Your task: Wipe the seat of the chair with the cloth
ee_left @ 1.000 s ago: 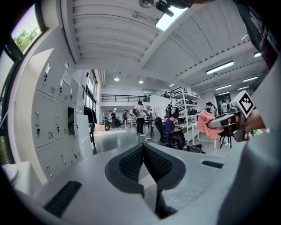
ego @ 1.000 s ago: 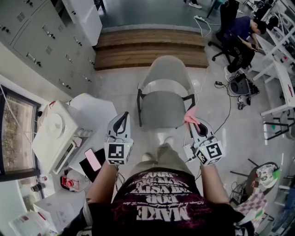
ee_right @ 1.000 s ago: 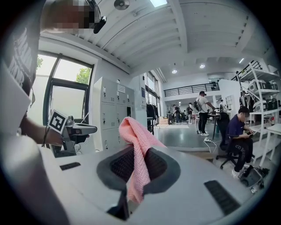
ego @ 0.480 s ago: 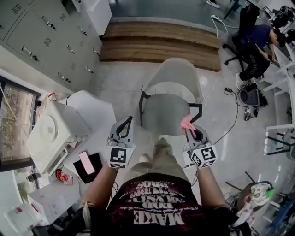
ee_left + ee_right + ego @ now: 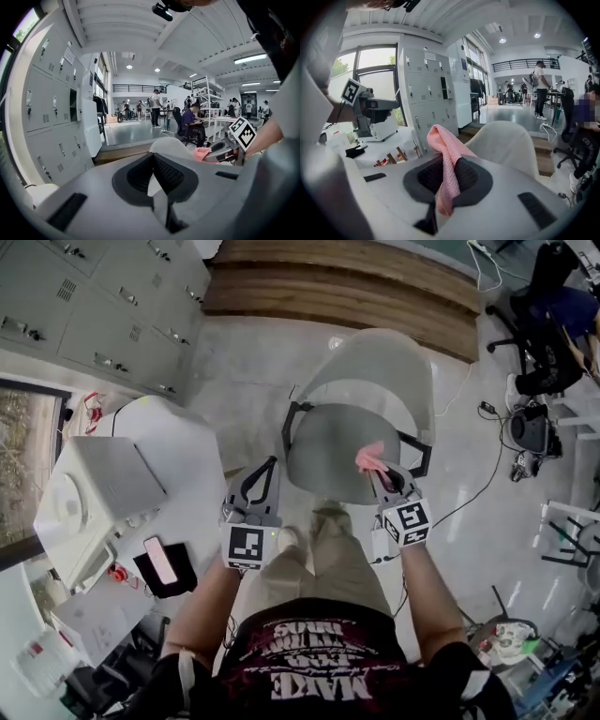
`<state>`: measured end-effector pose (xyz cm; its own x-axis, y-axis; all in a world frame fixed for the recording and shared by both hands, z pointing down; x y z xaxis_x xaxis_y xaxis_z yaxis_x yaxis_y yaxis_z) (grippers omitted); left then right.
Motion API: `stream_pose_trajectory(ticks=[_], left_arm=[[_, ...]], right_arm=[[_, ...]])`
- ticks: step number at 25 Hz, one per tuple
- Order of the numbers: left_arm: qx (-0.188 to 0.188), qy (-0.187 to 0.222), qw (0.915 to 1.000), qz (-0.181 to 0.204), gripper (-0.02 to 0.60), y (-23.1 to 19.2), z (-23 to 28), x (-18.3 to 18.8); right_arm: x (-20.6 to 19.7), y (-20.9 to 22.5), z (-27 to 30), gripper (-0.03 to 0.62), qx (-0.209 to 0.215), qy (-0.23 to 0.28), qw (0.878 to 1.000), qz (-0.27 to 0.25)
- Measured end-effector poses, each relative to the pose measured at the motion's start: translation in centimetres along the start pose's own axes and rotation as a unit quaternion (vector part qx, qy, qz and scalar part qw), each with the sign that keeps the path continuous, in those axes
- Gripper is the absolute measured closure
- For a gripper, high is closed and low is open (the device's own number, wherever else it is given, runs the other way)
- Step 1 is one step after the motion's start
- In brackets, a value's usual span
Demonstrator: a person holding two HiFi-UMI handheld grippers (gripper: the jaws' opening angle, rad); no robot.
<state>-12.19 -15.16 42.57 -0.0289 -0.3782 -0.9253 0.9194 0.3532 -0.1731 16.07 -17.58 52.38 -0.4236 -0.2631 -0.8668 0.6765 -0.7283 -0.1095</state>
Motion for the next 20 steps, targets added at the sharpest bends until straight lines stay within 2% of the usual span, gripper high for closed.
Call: stream_pose_trajectory(ticks=[5, 9, 12, 17, 20], left_arm=[[0.008, -0.022, 0.9997, -0.003, 0.577, -1.2, 3.5, -2.5], [0.018, -0.028, 0.9993, -0.017, 0.577, -1.9, 6.2, -4.0], [0.027, -0.050, 0.9980, -0.028, 0.577, -2.1, 7.6, -5.5], [0.019, -0.075, 0.9970, -0.008, 0.575, -1.9, 8.0, -7.9], [0.023, -0.092, 0.9955, -0.009, 0.575, -2.2, 7.9, -9.4]], right_arm=[[-4.7, 0.5, 7.3, 0.562, 0.046, -0.037, 0.998, -0.013], [-8.7, 0.9, 13.7, 0.562, 0.084, -0.079, 0.993, -0.028], [-11.3, 1.0, 18.0, 0.562, 0.112, -0.098, 0.988, -0.044], [-15.1, 0.0, 25.0, 0.562, 0.131, -0.128, 0.980, -0.076], [-16.9, -0.9, 28.8, 0.562, 0.134, -0.162, 0.972, -0.105]])
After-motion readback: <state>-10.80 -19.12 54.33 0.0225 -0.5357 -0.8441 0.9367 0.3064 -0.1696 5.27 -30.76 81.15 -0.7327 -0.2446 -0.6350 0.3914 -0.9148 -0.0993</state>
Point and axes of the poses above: the fingertips, and each gripper's own axes: z forward along the fingers, y to its right, x out of its top, the point moved 8 cm from there along -z, backward along the fingers, and after that the axes turned 14 degrees about -z, right-handed, at the moved point
